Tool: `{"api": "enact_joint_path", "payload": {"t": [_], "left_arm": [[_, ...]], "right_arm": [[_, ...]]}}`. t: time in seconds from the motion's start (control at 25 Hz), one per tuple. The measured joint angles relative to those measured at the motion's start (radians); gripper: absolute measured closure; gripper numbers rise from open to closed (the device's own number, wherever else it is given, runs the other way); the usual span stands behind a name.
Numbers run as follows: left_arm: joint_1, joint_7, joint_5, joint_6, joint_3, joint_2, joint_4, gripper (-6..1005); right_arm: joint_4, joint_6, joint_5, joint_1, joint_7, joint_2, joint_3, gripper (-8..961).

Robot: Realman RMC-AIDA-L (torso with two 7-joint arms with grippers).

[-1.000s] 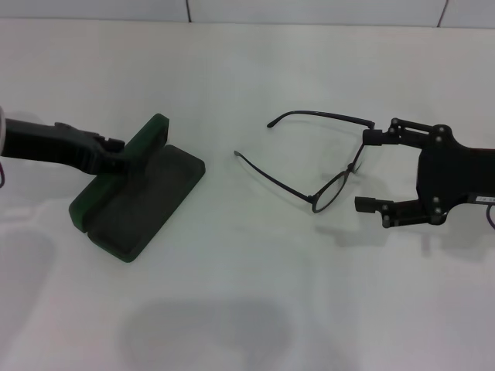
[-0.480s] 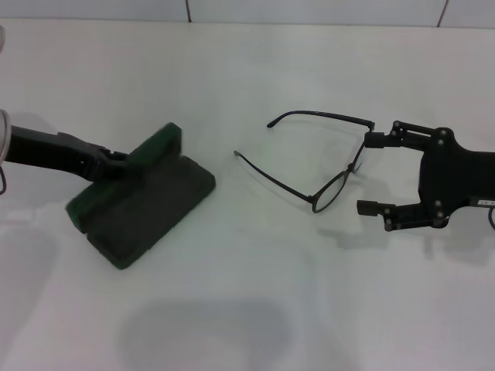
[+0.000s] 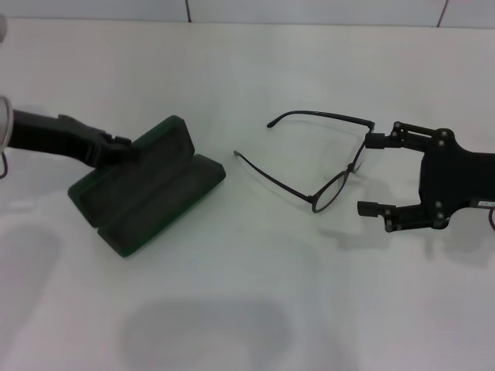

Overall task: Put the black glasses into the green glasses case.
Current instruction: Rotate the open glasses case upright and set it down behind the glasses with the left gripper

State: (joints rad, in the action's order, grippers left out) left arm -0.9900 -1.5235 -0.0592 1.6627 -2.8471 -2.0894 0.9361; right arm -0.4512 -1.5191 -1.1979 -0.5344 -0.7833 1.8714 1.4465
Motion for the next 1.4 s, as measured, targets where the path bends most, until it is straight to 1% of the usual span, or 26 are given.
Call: {"api": "enact_joint_path", "payload": {"t": [0.16,0.28,0.44,0.56,0.72,0.88,1.0,1.28,1.4], "left_arm": [[-0.026,0.029,0.0,-0.01,0.0,0.0,-0.004,806],[-0.05,0.066,0.0,-0.011,0.0,0.002,-0.004,805],[-0.096,0.184,-0.019,-0.006,0.0,0.004,-0.022,803],[-0.146,0.259,-0.099,-0.004,0.0,0.004,-0.053,802],[-0.191,0.275,-0.176,-0.008,0.0,0.005,-0.058,801],[-0.213,0.287,-0.2,-0.011,-0.001,0.005,-0.059,799],[-0.218,0.317,-0.19,-0.024,-0.001,0.002,-0.101,798],[-0.244,0.364,-0.176,-0.13,0.0,0.0,-0.253,796],[-0.253,0.389,-0.158,-0.151,0.0,0.0,-0.288,795]], "right_arm": [[0.002,0.0,0.0,0.006,0.004,0.0,0.0,67],[0.001,0.001,0.0,0.013,0.009,0.002,-0.005,67],[0.0,-0.002,0.0,0.017,0.015,0.006,-0.015,67],[-0.001,-0.005,0.0,0.021,0.015,0.008,-0.015,67],[-0.001,-0.007,0.0,0.03,0.015,0.01,-0.015,67],[-0.002,-0.017,0.003,0.041,0.016,0.01,-0.015,67],[-0.003,-0.021,0.005,0.043,0.016,0.011,-0.015,67],[-0.003,-0.04,0.005,0.054,0.016,0.013,-0.015,68],[-0.004,-0.043,0.005,0.063,0.016,0.018,-0.015,68]]}}
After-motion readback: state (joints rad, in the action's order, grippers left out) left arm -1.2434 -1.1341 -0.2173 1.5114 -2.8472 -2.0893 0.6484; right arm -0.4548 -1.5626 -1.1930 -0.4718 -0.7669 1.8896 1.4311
